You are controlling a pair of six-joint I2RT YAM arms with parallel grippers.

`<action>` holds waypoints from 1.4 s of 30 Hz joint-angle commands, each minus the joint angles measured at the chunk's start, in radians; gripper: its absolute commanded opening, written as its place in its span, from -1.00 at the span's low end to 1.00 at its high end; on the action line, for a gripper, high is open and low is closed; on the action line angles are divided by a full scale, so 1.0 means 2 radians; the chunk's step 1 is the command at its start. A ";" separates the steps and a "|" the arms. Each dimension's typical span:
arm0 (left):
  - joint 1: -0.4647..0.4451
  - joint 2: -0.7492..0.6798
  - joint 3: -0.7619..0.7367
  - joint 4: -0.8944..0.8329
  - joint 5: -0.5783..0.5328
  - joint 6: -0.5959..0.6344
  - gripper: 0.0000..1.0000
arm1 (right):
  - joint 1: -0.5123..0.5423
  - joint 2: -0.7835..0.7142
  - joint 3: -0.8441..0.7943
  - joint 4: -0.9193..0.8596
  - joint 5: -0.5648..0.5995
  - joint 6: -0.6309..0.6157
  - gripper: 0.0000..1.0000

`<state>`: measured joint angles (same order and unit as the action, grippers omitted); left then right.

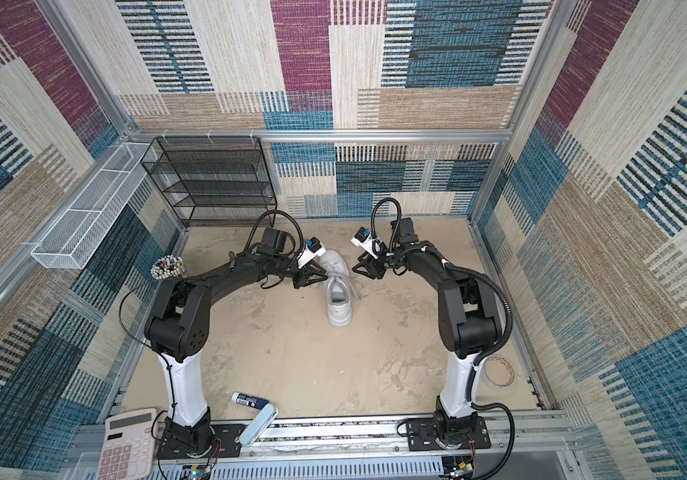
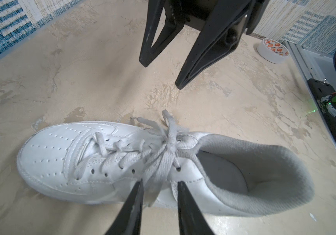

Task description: Tie the shoes

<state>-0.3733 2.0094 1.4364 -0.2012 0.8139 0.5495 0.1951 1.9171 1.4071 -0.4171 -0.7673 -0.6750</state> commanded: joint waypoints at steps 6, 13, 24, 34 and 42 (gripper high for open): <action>0.001 0.001 0.005 -0.034 -0.001 0.023 -0.37 | 0.003 0.004 0.004 -0.002 -0.006 -0.002 -0.01; -0.001 0.005 0.008 -0.046 -0.009 0.032 -0.47 | 0.004 0.004 0.006 -0.003 -0.007 -0.001 -0.01; -0.007 0.021 0.027 -0.058 -0.010 0.035 -0.46 | 0.008 0.005 0.007 -0.006 -0.012 -0.004 -0.03; -0.008 0.020 0.032 -0.067 -0.020 0.043 -0.97 | 0.019 0.004 0.009 -0.006 -0.029 -0.005 -0.02; -0.008 0.001 0.022 -0.082 -0.029 0.060 -1.00 | 0.043 0.025 0.042 -0.012 -0.064 -0.001 0.00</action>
<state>-0.3885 2.0274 1.4857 -0.3401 0.7624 0.6353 0.2649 1.9514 1.4685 -0.4381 -0.8486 -0.6750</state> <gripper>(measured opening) 0.049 0.501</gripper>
